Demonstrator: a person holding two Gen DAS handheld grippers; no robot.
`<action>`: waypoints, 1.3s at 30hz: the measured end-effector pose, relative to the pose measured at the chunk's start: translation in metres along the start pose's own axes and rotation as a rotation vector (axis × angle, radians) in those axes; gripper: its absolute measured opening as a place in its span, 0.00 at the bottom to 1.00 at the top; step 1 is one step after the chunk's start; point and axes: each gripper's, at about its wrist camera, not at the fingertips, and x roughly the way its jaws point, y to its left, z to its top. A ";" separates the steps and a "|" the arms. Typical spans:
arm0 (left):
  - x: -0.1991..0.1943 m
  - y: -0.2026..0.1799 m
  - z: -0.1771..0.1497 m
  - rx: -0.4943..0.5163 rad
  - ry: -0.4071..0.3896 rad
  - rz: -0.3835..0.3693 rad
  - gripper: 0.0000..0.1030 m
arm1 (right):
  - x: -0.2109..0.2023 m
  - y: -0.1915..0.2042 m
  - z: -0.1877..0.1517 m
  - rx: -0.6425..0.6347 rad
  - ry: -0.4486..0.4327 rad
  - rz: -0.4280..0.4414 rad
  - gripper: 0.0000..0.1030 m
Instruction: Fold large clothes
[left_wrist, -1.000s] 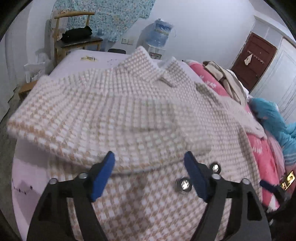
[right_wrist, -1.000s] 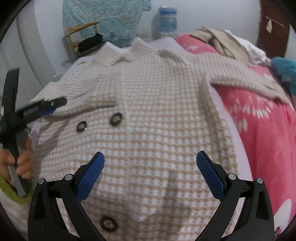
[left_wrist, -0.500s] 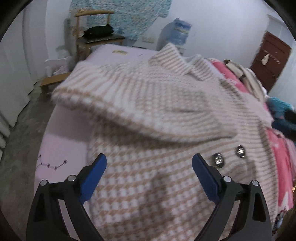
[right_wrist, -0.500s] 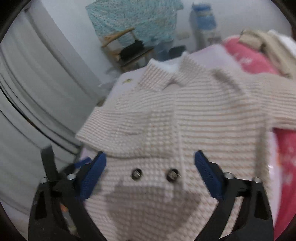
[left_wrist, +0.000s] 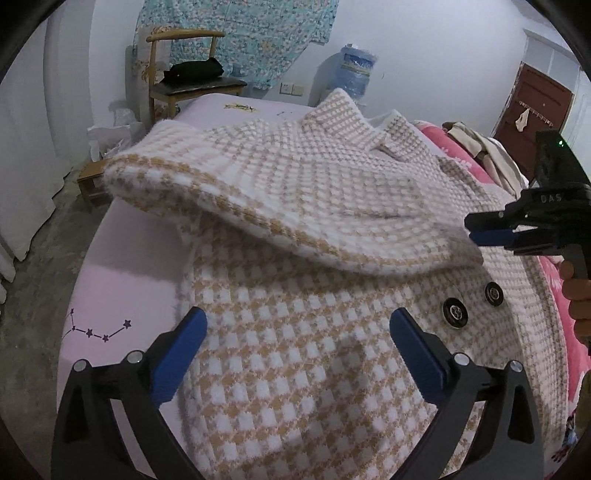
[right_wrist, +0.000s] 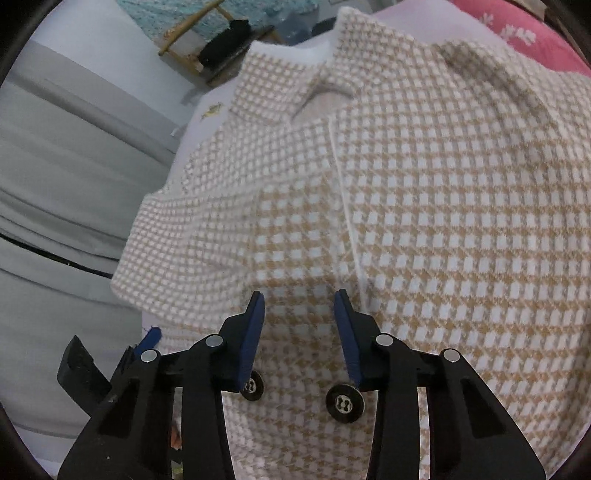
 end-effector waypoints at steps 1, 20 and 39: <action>0.000 0.001 0.000 -0.008 -0.006 -0.008 0.95 | 0.002 0.001 -0.001 -0.002 0.004 -0.006 0.36; 0.000 0.007 0.002 -0.045 -0.014 -0.059 0.95 | -0.003 0.035 0.005 -0.180 -0.098 -0.172 0.04; 0.002 0.003 0.002 -0.033 0.000 -0.043 0.95 | -0.073 0.013 0.039 -0.261 -0.384 -0.539 0.02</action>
